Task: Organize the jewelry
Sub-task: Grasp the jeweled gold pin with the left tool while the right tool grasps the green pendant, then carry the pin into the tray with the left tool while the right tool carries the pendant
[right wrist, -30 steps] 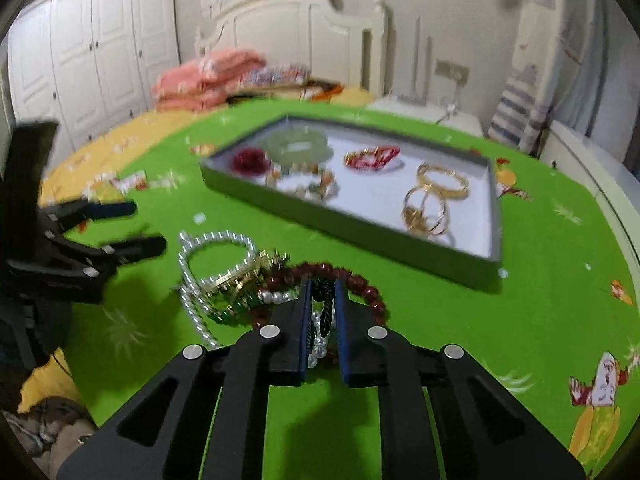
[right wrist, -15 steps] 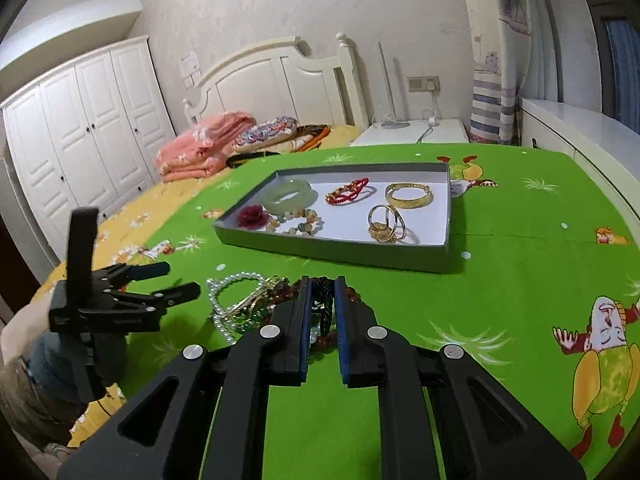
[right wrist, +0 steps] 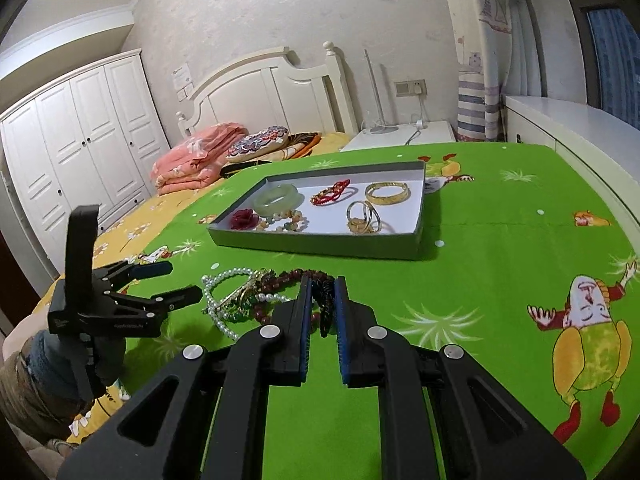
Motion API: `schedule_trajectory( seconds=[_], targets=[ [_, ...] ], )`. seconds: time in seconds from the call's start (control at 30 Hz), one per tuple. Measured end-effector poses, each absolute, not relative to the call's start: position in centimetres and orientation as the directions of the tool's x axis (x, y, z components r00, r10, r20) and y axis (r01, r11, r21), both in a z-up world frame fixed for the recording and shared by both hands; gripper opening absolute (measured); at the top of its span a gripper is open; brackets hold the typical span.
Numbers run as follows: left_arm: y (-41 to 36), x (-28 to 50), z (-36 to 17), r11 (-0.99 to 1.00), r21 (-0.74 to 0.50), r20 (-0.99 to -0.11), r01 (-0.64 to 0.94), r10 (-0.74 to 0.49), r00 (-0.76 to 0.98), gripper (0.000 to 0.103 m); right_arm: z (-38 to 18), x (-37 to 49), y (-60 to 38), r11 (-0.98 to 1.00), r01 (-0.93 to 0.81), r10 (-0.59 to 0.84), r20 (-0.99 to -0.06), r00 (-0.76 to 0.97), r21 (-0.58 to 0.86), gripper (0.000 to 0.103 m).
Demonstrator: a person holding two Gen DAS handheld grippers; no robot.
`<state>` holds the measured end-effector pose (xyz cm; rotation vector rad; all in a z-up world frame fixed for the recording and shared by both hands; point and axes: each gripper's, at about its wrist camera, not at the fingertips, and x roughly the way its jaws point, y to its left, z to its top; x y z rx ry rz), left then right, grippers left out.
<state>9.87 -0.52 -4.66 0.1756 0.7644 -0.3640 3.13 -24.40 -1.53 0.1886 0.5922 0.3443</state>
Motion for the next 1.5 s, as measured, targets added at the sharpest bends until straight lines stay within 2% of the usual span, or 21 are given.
schedule_trajectory(
  seconds=[0.07, 0.17, 0.23, 0.4, 0.67, 0.77, 0.9, 1.03, 1.17, 1.27, 1.5],
  targets=[
    [-1.6, 9.7, -4.5, 0.911, 0.038, -0.702, 0.410, -0.268, 0.660, 0.084, -1.6, 3.1, -24.4, 0.925, -0.263, 0.372, -0.513, 0.774, 0.273, 0.012],
    [-3.3, 9.9, -4.5, 0.892, 0.050, -0.710, 0.450, -0.285, 0.644, 0.065, -1.9, 2.8, -24.6, 0.922, -0.265, 0.377, -0.512, 0.772, 0.281, 0.012],
    [-4.0, 10.2, -4.7, 0.886, 0.048, -0.718, 0.461, -0.291, 0.632, 0.049, -2.0, 2.8, -24.7, 0.921, -0.264, 0.380, -0.512, 0.770, 0.286, 0.012],
    [-5.2, 11.9, -4.8, 0.879, 0.016, -0.734, 0.476, -0.313, 0.603, 0.034, -2.4, 2.4, -25.0, 0.918, -0.262, 0.385, -0.510, 0.769, 0.297, 0.012],
    [-5.3, 13.2, -5.6, 0.890, 0.067, -0.751, 0.450, -0.252, 0.611, 0.033, -2.9, 2.2, -25.8, 0.914, -0.252, 0.388, -0.507, 0.770, 0.317, 0.012],
    [-4.6, 13.8, -5.8, 0.907, 0.088, -0.755, 0.411, -0.209, 0.622, 0.028, -2.9, 2.3, -26.1, 0.913, -0.250, 0.390, -0.503, 0.772, 0.324, 0.012],
    [-2.8, 15.0, -6.7, 0.932, 0.067, -0.773, 0.357, -0.178, 0.609, 0.028, -3.1, 2.2, -26.2, 0.909, -0.251, 0.396, -0.500, 0.770, 0.332, 0.012],
    [-1.3, 14.8, -6.4, 0.940, 0.014, -0.763, 0.341, -0.210, 0.611, 0.029, -3.1, 1.9, -26.3, 0.909, -0.251, 0.396, -0.497, 0.772, 0.334, 0.013],
    [-2.2, 13.0, -5.2, 0.913, 0.004, -0.742, 0.409, -0.271, 0.613, 0.029, -3.1, 1.8, -26.3, 0.908, -0.252, 0.398, -0.497, 0.771, 0.335, 0.013],
    [-4.2, 12.2, -5.2, 0.889, 0.072, -0.745, 0.452, -0.254, 0.617, 0.029, -3.1, 1.9, -26.1, 0.908, -0.255, 0.399, -0.502, 0.767, 0.333, 0.012],
    [-6.3, 13.8, -6.1, 0.883, 0.103, -0.779, 0.458, -0.214, 0.589, 0.029, -3.3, 1.9, -25.9, 0.908, -0.255, 0.401, -0.510, 0.761, 0.333, 0.013]
  ],
)
